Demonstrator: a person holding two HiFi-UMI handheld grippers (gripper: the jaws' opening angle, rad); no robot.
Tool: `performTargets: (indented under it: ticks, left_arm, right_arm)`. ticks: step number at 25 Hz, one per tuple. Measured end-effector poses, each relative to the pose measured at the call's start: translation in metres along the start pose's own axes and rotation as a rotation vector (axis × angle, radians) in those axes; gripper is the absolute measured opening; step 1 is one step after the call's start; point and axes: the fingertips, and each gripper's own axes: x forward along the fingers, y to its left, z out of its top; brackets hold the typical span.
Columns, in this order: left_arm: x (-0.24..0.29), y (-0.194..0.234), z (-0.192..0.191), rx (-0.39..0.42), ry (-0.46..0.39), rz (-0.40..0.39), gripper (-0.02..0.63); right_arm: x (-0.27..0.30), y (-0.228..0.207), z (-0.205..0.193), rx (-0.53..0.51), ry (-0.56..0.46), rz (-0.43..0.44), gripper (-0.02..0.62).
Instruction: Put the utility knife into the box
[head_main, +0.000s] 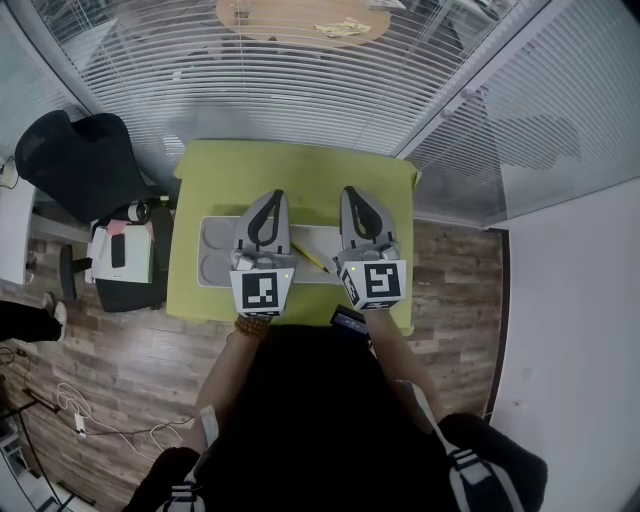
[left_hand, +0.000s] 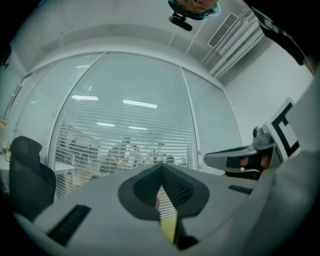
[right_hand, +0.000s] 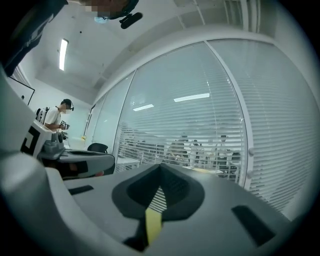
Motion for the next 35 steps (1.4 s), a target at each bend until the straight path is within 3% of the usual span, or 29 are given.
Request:
performTargets:
  ticks: [11,35]
  left_arm:
    - [-0.001,-0.014,-0.022,0.015,0.057,-0.05,0.011]
    - [-0.013,-0.013,-0.029,0.015,0.086,-0.032,0.011]
  right_arm:
    - [-0.012,0.005,-0.021,0.004,0.044,0.011,-0.002]
    - [-0.015,0.02,-0.028,0.0,0.067,0.07,-0.002]
